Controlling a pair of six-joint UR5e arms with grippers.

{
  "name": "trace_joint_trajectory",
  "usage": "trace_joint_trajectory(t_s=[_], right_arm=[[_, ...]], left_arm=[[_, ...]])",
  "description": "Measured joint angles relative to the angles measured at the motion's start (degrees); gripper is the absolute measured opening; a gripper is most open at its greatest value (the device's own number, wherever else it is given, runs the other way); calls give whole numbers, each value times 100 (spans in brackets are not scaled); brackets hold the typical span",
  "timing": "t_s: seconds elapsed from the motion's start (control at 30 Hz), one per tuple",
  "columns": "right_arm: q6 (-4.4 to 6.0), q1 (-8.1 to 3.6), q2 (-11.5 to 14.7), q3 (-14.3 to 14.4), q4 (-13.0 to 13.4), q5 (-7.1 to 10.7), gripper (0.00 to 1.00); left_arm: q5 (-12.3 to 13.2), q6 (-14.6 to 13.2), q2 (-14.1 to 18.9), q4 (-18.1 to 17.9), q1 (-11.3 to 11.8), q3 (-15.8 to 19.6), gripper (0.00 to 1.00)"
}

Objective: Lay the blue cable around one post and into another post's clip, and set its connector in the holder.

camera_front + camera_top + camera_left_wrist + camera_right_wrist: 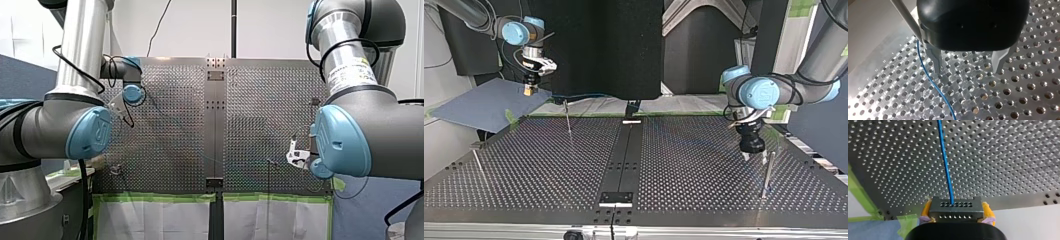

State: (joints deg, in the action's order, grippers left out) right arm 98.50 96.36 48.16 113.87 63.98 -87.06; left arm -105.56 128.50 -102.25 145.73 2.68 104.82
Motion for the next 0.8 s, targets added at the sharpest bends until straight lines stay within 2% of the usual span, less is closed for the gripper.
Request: trace_joint_trajectory(t_s=[0.1,0.27,0.63,0.8], right_arm=[[-99,-18,-1,1,-117,11,27],[-156,-66,-17,0,-181,9,27],[-116,-166,-308,-21,-78,8,27],[-113,-173,-342,-24,-63,12,27]], left_arm=[[-6,-5,0,11,-9,1,100],[-11,-35,0,31,-13,1,100],[-29,-60,0,35,-18,1,100],[-149,-60,0,108,-10,0,100]])
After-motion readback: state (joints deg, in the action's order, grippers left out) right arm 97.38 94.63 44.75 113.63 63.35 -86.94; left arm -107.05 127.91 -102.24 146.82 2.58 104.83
